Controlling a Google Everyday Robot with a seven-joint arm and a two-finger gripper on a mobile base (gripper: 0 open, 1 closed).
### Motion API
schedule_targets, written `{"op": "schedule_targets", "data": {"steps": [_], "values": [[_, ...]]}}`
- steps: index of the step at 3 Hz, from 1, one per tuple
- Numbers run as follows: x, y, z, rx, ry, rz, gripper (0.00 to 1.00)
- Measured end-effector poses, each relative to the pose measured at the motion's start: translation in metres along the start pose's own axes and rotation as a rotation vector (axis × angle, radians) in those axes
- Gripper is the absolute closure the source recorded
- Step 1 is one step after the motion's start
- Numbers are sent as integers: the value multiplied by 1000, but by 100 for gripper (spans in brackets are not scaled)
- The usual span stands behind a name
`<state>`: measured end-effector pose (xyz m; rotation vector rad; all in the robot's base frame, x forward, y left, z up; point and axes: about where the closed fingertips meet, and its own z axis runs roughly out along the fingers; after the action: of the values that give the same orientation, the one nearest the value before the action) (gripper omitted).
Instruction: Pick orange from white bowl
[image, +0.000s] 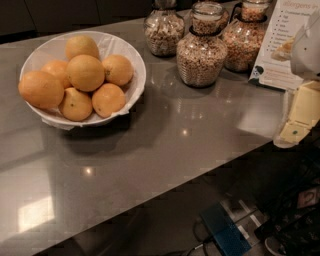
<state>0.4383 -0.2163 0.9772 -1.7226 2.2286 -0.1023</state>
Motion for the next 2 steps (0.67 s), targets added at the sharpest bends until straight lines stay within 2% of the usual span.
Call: {"op": "schedule_targets", "data": {"steps": [1, 2], "values": [[-1, 0, 0, 1, 0, -1, 0], [-29, -11, 17, 10, -26, -59, 0]]}}
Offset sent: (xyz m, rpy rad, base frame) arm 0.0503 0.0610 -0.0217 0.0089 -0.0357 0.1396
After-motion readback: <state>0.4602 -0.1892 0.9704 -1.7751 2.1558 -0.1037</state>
